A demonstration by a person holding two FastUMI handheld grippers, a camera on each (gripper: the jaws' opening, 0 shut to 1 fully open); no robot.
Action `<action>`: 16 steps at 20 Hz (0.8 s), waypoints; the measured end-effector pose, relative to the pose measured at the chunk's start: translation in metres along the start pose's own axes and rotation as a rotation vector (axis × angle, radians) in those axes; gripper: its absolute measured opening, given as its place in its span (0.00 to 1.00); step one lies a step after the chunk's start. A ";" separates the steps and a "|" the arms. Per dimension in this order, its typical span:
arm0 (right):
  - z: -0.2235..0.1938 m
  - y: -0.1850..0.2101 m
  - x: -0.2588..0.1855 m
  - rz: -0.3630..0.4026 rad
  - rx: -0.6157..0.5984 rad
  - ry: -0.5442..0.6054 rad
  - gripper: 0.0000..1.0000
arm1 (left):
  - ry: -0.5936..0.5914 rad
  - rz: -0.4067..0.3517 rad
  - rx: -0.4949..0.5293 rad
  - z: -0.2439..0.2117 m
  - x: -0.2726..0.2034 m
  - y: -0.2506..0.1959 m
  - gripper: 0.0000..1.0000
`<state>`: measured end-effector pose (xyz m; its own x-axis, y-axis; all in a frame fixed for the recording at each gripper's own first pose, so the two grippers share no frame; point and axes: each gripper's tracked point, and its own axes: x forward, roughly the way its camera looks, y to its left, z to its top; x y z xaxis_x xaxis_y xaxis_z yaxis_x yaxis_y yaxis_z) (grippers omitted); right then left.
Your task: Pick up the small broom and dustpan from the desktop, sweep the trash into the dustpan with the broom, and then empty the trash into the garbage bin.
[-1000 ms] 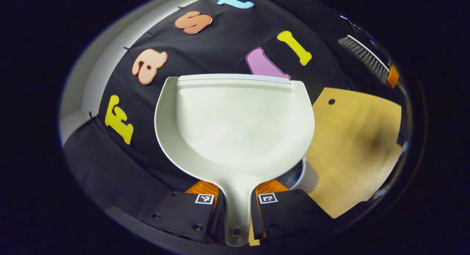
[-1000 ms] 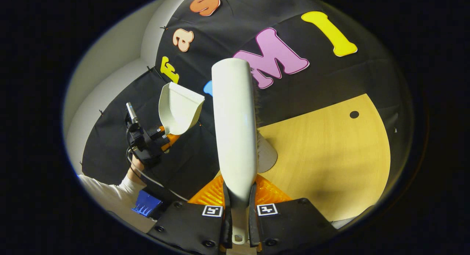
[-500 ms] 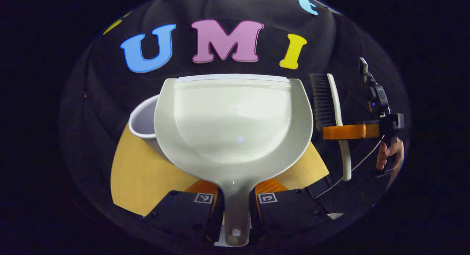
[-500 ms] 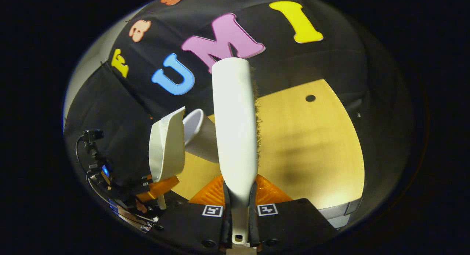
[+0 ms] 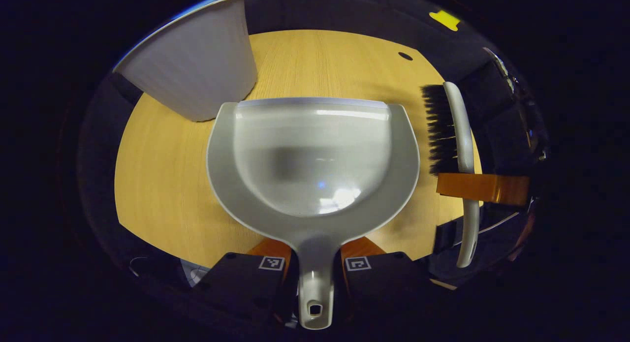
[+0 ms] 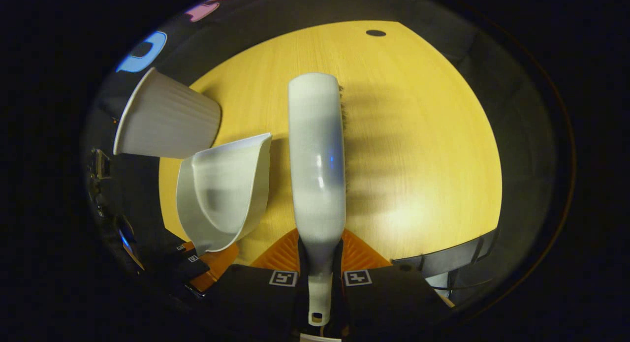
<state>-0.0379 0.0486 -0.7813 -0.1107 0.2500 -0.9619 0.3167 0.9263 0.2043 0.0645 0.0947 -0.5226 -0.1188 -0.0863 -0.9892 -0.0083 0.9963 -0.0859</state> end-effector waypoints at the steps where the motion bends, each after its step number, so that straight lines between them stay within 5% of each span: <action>1: 0.003 -0.002 0.003 -0.028 -0.024 0.015 0.20 | 0.015 0.002 0.000 0.003 -0.002 -0.004 0.29; 7: -0.006 -0.016 0.016 -0.133 -0.054 0.125 0.20 | 0.069 0.002 -0.005 0.005 -0.002 -0.006 0.29; 13: -0.013 -0.010 0.016 -0.126 -0.040 0.169 0.18 | 0.120 0.010 0.018 0.000 -0.001 -0.004 0.30; 16: -0.012 -0.010 0.018 -0.134 -0.039 0.161 0.30 | 0.139 -0.011 0.022 -0.003 -0.003 -0.006 0.34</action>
<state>-0.0539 0.0475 -0.7982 -0.2992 0.1630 -0.9402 0.2532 0.9636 0.0865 0.0617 0.0895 -0.5187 -0.2552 -0.0950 -0.9622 0.0113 0.9948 -0.1012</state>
